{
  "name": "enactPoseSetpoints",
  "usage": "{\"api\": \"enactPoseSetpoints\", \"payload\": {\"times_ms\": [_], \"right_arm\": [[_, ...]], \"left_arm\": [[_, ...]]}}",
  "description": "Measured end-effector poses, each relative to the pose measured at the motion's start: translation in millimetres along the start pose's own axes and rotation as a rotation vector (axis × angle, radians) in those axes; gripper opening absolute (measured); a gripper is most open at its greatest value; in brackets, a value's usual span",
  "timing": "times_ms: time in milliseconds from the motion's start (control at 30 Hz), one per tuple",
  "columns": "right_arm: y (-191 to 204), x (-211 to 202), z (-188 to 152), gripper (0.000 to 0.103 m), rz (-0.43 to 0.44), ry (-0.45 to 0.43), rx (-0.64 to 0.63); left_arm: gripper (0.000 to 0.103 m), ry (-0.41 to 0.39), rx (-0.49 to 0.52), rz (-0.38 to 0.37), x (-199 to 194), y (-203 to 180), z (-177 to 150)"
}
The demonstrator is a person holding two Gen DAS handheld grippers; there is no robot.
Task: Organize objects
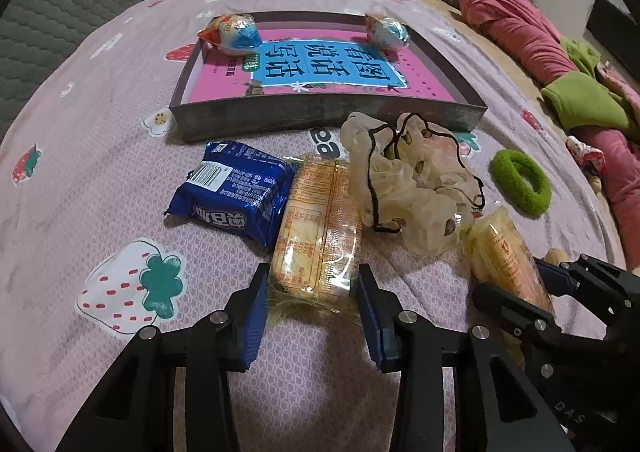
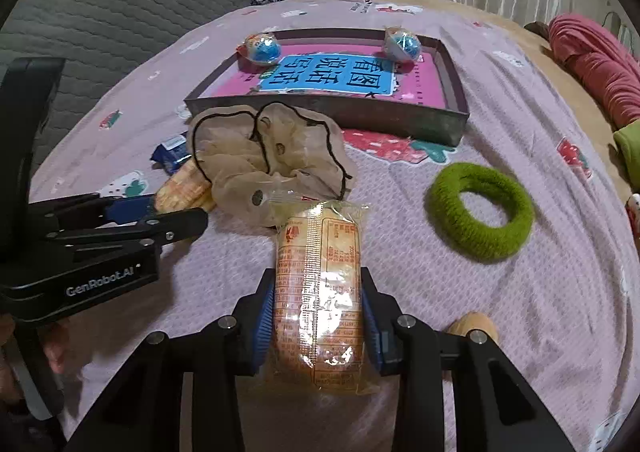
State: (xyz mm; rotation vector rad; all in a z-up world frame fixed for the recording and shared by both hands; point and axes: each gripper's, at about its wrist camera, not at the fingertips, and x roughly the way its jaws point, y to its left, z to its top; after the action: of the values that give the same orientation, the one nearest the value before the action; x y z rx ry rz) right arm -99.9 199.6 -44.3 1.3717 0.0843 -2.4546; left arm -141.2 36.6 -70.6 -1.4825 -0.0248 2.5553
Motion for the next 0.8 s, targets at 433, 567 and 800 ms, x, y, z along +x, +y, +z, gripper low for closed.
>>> {"api": "enactPoseSetpoints", "payload": {"times_ms": [433, 567, 800], "right_arm": [[22.8, -17.6, -9.6, 0.038, 0.051, -0.011, -0.025], [28.3, -23.3, -11.5, 0.038, 0.052, -0.011, -0.031], [35.9, -36.9, -14.9, 0.038, 0.053, -0.029, -0.029]], "left_arm": [[0.041, -0.014, -0.011, -0.003, -18.2, 8.3, -21.6], [0.041, -0.027, -0.012, 0.004, -28.1, 11.6, -29.3], [0.041, -0.074, 0.010, 0.030, -54.3, 10.9, -39.0]]}}
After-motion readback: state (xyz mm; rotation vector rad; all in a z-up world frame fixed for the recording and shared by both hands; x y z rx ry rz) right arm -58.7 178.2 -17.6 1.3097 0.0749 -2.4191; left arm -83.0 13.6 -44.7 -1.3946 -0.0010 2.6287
